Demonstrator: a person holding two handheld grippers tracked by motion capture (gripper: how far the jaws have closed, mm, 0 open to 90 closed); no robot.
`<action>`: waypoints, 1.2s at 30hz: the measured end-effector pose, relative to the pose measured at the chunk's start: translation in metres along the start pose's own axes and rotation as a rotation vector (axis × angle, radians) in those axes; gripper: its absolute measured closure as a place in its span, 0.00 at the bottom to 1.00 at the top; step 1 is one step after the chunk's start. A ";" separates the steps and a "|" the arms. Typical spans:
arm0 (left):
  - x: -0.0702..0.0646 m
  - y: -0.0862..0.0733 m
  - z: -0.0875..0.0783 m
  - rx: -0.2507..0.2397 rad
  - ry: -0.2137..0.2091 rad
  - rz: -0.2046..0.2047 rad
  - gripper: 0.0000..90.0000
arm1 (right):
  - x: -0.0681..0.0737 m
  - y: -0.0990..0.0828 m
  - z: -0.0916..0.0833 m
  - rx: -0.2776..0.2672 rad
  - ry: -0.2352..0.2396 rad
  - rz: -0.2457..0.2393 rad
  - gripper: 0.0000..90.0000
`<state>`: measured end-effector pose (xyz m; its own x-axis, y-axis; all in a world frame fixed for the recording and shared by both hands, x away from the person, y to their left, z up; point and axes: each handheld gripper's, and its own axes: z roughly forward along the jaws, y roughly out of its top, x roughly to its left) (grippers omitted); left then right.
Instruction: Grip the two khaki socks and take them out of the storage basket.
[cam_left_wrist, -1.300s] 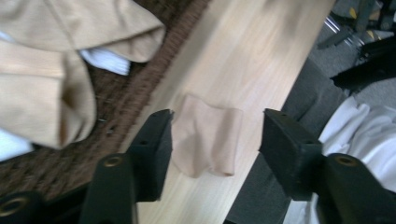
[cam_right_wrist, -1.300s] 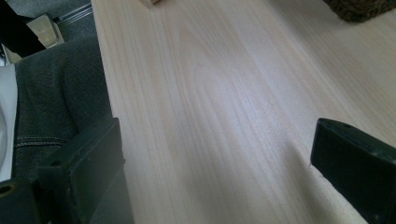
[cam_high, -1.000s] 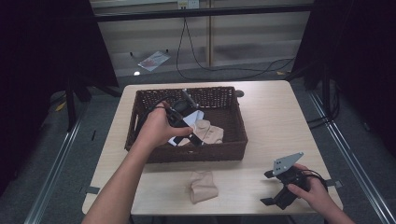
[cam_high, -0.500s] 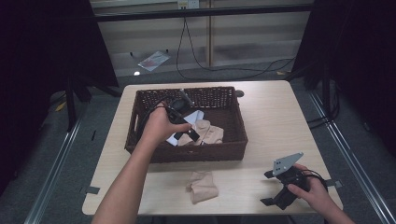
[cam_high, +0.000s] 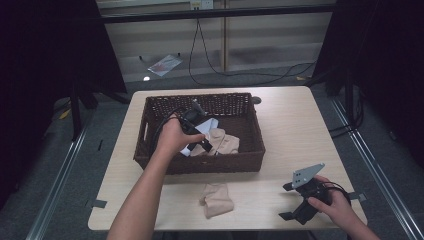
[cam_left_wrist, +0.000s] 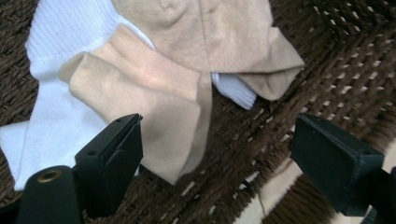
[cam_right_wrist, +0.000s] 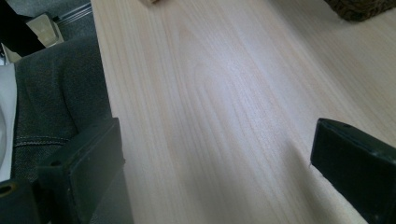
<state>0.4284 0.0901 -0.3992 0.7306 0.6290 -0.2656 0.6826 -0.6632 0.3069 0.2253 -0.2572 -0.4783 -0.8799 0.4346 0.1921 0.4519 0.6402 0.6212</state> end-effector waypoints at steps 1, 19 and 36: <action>0.002 0.000 0.002 -0.001 0.004 -0.003 0.20 | 0.000 0.000 0.000 0.000 0.000 0.000 0.02; 0.023 0.000 0.029 0.064 0.060 -0.095 0.29 | 0.000 0.000 0.000 -0.002 0.003 0.002 0.02; 0.023 -0.003 0.023 0.044 0.015 -0.080 1.00 | 0.000 0.000 -0.002 0.000 0.000 0.005 0.02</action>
<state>0.4436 0.0979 -0.4272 0.6733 0.6869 -0.2738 0.7394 -0.6274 0.2442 0.2248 -0.2579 -0.4768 -0.8779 0.4373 0.1952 0.4559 0.6381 0.6205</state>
